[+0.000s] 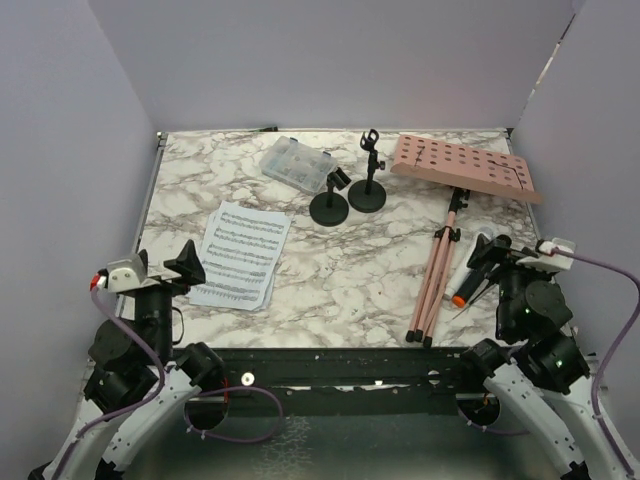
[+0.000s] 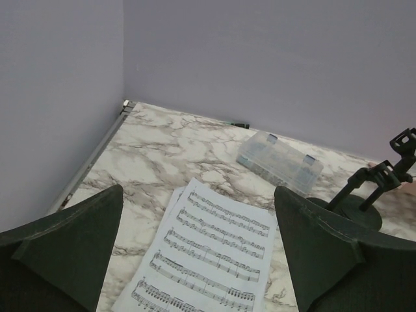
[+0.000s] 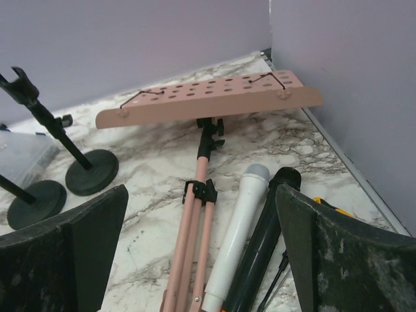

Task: Pack up the instrument practice props

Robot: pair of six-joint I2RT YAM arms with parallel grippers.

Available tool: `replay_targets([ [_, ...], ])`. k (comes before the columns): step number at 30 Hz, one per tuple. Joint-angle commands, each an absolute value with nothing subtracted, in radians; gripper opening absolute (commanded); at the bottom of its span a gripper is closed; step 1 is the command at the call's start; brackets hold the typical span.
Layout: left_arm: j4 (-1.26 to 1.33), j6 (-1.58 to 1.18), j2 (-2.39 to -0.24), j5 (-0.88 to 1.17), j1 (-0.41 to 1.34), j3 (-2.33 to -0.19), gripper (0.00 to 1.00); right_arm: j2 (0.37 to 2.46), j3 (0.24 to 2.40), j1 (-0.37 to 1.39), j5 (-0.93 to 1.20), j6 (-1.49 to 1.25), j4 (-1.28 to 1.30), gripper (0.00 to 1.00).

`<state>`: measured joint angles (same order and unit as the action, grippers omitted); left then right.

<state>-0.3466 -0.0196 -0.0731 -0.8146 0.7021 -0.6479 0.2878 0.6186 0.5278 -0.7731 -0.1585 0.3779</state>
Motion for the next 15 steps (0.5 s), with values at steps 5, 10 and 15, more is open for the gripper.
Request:
replay_targets([
  [5,-0.485,-0.171,-0.006,-0.778,0.699,-0.668,0.99,0.035,0.566,0.522,-0.712,-0.163,0.433,1.00],
  [10,-0.497,-0.181,-0.006,-0.761,0.699,-0.657,0.99,-0.047,0.532,0.523,-0.751,-0.334,0.482,1.00],
  [15,-0.504,-0.186,-0.004,-0.745,0.699,-0.657,0.99,-0.052,0.528,0.523,-0.812,-0.457,0.551,1.00],
])
